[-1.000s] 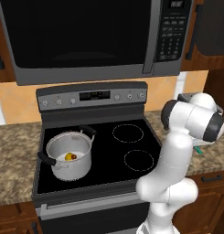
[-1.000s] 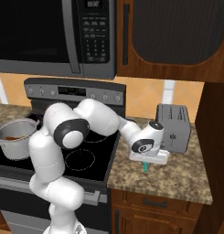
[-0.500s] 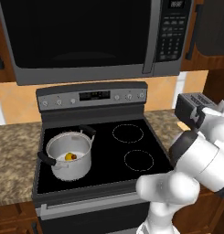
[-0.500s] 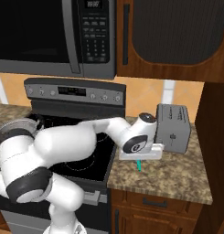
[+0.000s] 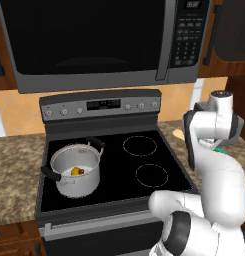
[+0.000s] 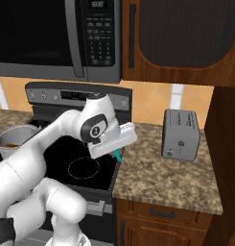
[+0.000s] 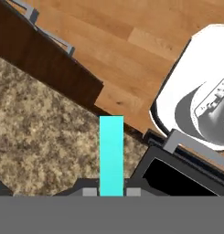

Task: Put the lemon and carrot in the pot. Retrieve the spatula and lightly stir the vegetables in the pot.

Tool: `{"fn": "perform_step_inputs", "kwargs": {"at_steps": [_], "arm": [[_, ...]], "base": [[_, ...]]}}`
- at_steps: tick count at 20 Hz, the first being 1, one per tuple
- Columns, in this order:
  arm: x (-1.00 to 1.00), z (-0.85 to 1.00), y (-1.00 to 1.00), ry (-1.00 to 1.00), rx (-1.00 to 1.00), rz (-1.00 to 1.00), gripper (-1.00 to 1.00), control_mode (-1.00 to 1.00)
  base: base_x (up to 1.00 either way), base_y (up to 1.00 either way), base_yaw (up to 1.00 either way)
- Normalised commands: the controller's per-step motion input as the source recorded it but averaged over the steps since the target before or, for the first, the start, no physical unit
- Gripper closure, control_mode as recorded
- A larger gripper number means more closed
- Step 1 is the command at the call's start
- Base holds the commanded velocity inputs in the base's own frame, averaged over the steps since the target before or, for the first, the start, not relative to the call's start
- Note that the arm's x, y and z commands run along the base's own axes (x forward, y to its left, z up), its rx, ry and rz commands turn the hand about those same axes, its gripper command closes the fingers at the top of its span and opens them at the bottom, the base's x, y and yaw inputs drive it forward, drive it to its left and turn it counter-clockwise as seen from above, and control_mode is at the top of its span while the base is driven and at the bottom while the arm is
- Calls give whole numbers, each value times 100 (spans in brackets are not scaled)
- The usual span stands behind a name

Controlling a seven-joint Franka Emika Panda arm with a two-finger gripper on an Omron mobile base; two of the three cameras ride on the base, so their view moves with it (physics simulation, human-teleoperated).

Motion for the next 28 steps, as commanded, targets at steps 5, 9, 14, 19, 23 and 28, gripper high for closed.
{"fn": "perform_step_inputs", "kwargs": {"at_steps": [5,9,14,19,23,28], "arm": [[-3,99,70,0,-44,23,100,-100],[0,87,49,0,-52,30,100,-100],[-26,49,65,0,-53,41,100,-100],[-42,27,73,0,-46,51,100,-100],[-11,51,44,8,-28,61,100,-100],[19,39,16,5,-31,58,100,-100]], "base": [[0,0,0],[0,0,0],[0,0,0],[0,0,0],[0,0,0],[0,0,0]]}}
